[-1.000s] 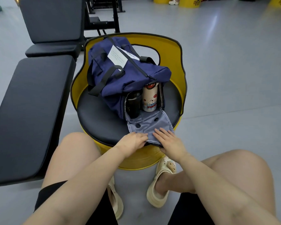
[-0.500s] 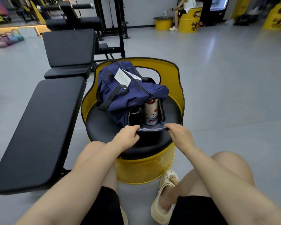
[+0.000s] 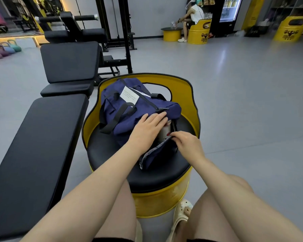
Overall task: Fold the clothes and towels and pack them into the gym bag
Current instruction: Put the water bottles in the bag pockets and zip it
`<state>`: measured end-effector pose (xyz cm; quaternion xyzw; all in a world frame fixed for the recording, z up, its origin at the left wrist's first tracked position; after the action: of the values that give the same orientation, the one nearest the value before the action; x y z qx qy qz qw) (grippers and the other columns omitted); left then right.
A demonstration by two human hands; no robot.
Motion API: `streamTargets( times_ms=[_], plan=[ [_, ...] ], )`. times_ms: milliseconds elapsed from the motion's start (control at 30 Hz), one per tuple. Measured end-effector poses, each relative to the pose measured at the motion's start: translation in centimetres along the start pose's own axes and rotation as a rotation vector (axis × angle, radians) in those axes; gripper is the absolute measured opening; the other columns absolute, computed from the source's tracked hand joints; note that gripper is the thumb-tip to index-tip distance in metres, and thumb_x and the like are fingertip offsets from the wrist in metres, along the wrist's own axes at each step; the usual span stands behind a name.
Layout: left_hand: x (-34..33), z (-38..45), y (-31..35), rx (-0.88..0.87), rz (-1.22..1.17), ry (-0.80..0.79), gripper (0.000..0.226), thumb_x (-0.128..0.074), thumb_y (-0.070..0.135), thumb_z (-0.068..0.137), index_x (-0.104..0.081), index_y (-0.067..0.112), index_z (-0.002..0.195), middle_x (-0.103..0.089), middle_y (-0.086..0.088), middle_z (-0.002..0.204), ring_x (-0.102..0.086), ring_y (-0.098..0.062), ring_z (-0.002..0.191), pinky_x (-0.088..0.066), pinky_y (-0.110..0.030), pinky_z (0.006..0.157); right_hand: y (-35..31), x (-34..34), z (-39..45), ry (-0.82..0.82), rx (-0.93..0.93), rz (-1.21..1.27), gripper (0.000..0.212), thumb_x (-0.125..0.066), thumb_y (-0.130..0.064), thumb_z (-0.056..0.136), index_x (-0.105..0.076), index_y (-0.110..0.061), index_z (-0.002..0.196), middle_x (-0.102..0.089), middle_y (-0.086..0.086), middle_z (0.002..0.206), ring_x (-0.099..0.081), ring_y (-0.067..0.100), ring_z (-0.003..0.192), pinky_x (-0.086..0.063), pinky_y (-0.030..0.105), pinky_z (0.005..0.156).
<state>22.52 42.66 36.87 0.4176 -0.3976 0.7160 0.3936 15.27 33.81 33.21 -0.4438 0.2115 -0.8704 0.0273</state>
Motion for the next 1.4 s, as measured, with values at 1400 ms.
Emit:
streamTargets(
  times_ms=[1400],
  plan=[
    [-1.6,3.1,-3.5,0.324,-0.241,0.061,0.021,-0.055,0.031,0.093,-0.059,0.016,0.107,-0.054,-0.001,0.105,-0.059,-0.026,0.08,-0.035,-0.032,0.054,1.4,-1.3,4.7,0.261,-0.037,0.173,0.018,-0.069,-0.017,0.085,-0.07,-0.012,0.102,-0.067,0.002,0.109,-0.057,0.019,0.108,-0.044,0.022,0.087]
  ],
)
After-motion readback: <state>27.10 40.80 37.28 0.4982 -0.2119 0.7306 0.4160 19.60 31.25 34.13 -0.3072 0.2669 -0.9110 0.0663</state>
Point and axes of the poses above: each hand's wrist, its own z-axis towards the middle knuckle, its own x-axis out of the back of the hand, y = z × x, the point moved 9 cm from there along z, towards the middle knuckle
